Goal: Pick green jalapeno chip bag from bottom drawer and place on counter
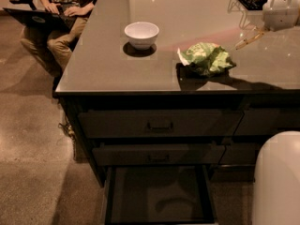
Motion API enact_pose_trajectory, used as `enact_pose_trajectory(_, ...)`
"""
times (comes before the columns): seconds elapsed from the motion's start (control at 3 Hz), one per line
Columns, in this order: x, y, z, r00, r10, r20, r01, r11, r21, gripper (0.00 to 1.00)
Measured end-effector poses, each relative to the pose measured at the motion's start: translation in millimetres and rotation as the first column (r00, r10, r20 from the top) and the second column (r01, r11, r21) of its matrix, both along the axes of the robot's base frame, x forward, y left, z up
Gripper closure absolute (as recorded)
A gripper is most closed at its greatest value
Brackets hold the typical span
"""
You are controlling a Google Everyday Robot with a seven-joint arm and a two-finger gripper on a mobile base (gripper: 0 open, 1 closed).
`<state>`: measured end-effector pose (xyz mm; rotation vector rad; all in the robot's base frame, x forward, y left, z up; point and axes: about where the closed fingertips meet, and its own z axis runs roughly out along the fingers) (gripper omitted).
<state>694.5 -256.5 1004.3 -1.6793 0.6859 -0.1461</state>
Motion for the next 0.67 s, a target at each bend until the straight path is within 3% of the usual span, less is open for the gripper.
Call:
enact_pose_trajectory(0.33, -17.5, -31.6, 33.3, 0.9942, -0.056, 0.092, 0.055, 0.998, 0.015, 0.0)
enact_pose_trajectory(0.67, -36.1, -62.8, 61.4, 0.9779, -0.113, 0.176, 0.11, 0.994, 0.029, 0.0)
